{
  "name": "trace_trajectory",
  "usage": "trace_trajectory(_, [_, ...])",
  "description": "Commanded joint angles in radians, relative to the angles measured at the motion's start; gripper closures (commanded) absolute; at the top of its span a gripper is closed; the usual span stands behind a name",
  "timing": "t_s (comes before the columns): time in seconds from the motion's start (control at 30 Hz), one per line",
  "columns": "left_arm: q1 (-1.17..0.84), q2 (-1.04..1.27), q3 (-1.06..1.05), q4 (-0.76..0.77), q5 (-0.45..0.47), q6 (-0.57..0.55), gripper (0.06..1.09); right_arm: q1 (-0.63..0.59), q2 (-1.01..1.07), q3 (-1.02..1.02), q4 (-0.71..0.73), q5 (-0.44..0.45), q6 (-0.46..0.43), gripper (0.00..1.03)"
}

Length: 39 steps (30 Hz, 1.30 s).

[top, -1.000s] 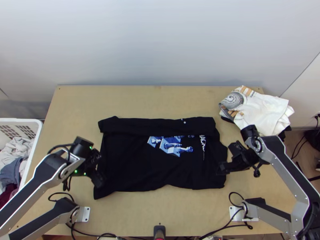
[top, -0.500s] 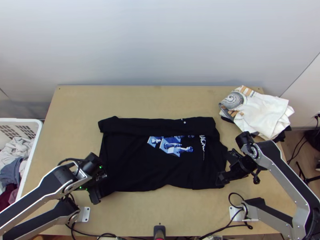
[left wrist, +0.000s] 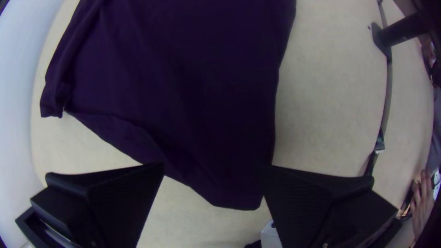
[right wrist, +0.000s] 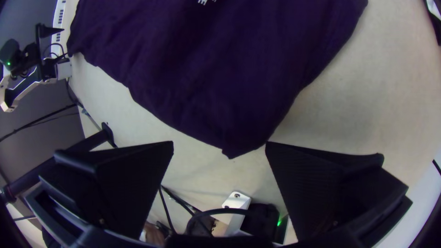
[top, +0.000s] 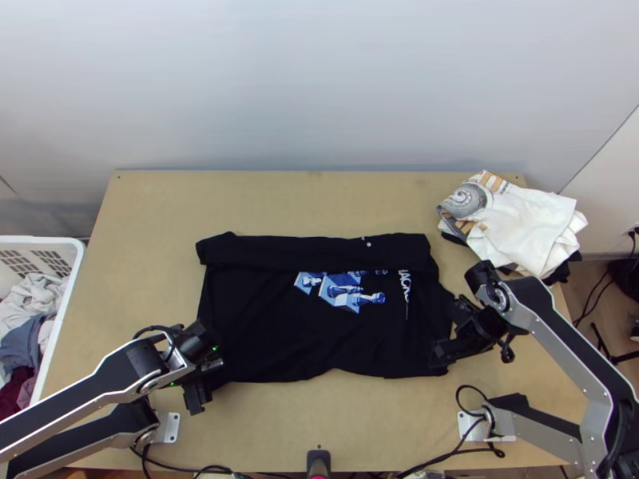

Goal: Fold the t-shirt

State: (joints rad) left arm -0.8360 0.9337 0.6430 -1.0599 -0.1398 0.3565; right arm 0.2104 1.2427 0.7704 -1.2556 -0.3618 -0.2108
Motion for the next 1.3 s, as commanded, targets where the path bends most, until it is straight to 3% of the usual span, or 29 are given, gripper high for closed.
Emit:
trace_trajectory(0.0, [-0.052,0.020,-0.036,0.028,-0.003,-0.004,0.11,0.004,0.060,0.017,0.041,0.001,0.010,0.10])
trace_trajectory(0.13, [-0.064,0.036,-0.065,0.066,-0.003,-0.004,0.14,0.023,0.067,0.015,0.071,0.001,0.036,0.16])
trace_trajectory(0.33, [-0.061,0.056,-0.069,0.098,-0.004,0.006,0.14,0.038,0.090,0.000,0.114,0.003,0.067,0.16])
trace_trajectory(0.43, [-0.058,0.062,-0.075,0.115,-0.006,0.009,0.14,0.050,0.109,-0.013,0.145,0.046,0.090,0.17])
trace_trajectory(0.53, [-0.057,0.074,-0.077,0.136,-0.006,0.016,0.17,0.052,0.112,-0.016,0.162,0.055,0.100,0.36])
trace_trajectory(0.7, [-0.049,0.085,-0.074,0.158,-0.006,0.019,0.20,0.055,0.110,-0.017,0.163,0.055,0.103,0.52])
trace_trajectory(0.87, [-0.048,0.086,-0.085,0.170,-0.004,0.032,0.27,0.057,0.101,-0.023,0.185,0.055,0.106,0.74])
trace_trajectory(1.03, [-0.046,0.073,-0.097,0.175,0.019,0.052,0.50,0.057,0.084,-0.028,0.200,0.053,0.110,1.00])
trace_trajectory(1.27, [0.000,0.039,-0.117,0.198,0.071,0.102,0.98,0.061,0.073,-0.026,0.193,0.052,0.126,1.00])
